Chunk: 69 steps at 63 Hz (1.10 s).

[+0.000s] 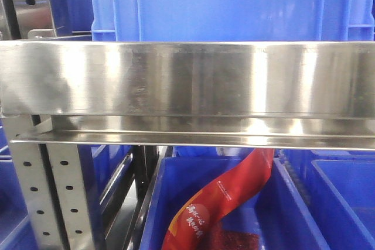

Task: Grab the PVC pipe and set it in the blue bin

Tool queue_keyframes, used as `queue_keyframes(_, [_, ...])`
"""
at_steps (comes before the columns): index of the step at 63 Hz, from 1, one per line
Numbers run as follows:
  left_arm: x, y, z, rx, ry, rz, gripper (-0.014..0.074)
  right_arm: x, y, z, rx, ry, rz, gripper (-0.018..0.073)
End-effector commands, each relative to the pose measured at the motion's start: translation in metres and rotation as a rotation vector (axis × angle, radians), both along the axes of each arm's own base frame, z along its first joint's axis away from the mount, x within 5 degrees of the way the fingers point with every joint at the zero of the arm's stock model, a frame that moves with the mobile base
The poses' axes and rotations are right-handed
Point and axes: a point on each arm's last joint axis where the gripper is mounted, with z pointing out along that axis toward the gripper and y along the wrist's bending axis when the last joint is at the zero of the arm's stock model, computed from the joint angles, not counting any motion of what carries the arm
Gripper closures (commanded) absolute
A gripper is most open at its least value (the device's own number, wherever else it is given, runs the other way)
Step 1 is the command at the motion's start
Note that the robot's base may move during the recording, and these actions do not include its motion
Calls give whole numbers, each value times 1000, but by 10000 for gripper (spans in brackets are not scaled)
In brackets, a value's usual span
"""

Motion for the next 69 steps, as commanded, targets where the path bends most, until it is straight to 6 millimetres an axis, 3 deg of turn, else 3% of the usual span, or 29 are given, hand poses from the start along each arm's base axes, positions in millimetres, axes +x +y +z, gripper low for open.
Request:
queue_keyframes(1, [-1,1,0,-18,-19,5,707,-2,-1,2,-3,-21,-5,727])
queue_keyframes(55, [1,0,-14,-13,86,1,707,-2,-1,2,-3,-21,-5,727])
queue_keyframes(69, [1,4,-13,-12,78,70,707,-2,-1,2,-3,-21,-5,727])
